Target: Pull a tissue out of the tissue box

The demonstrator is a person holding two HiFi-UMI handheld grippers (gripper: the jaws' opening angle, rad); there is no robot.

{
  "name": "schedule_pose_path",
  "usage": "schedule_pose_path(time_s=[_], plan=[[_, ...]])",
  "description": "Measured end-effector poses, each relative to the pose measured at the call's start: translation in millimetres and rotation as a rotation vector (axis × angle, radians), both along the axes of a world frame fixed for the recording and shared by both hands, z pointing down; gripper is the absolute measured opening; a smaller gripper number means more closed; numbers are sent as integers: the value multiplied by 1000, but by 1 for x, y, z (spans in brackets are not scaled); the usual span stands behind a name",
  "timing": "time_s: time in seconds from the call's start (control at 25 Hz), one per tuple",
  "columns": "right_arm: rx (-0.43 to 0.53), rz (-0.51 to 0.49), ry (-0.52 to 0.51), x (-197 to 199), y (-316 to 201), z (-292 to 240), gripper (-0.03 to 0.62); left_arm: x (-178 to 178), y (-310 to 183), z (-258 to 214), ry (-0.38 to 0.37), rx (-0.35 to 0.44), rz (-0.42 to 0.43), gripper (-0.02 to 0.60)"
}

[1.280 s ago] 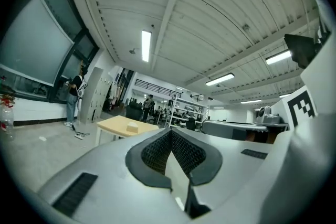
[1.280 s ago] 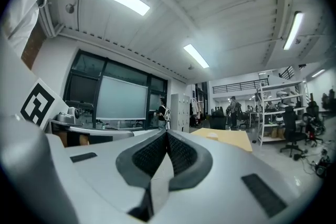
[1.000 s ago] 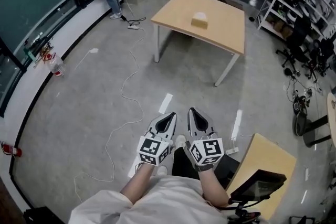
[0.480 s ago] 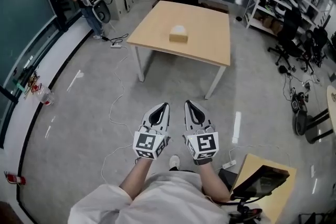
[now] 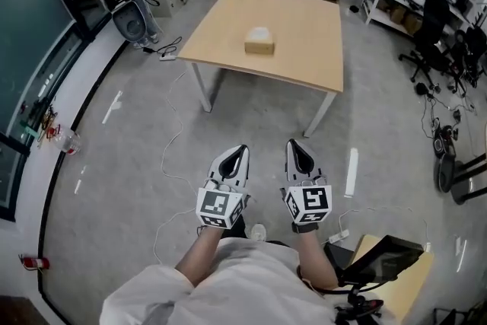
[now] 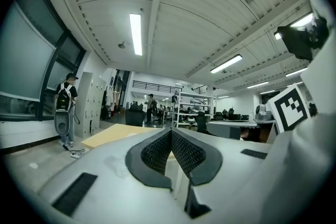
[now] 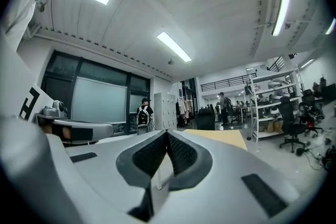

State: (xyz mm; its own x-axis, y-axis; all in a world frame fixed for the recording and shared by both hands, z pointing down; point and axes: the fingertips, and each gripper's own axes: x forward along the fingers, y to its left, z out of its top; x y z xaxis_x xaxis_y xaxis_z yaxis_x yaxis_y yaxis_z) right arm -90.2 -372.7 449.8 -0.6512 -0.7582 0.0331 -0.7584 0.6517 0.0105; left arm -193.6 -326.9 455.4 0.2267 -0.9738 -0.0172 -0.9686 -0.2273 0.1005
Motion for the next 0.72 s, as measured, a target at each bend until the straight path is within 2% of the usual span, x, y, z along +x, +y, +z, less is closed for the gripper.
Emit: schedule_pose_path(time_s=[0.16,0.32,0.56,0.72], plan=[[-10,-33,26,-39,-39,12,-2,-32,-49,11,22,-11,-9,-6],[-38,-54,37,-86,-100,20,-2,-67,-118,12,36,-3,16,-6],[33,-88,43,-172,-191,-10,-2,-142,-216,-17,61,63,18,-6],[31,-76,52,-214,-239,-10,-2,-183,-263,-20,100,71,35,-6]])
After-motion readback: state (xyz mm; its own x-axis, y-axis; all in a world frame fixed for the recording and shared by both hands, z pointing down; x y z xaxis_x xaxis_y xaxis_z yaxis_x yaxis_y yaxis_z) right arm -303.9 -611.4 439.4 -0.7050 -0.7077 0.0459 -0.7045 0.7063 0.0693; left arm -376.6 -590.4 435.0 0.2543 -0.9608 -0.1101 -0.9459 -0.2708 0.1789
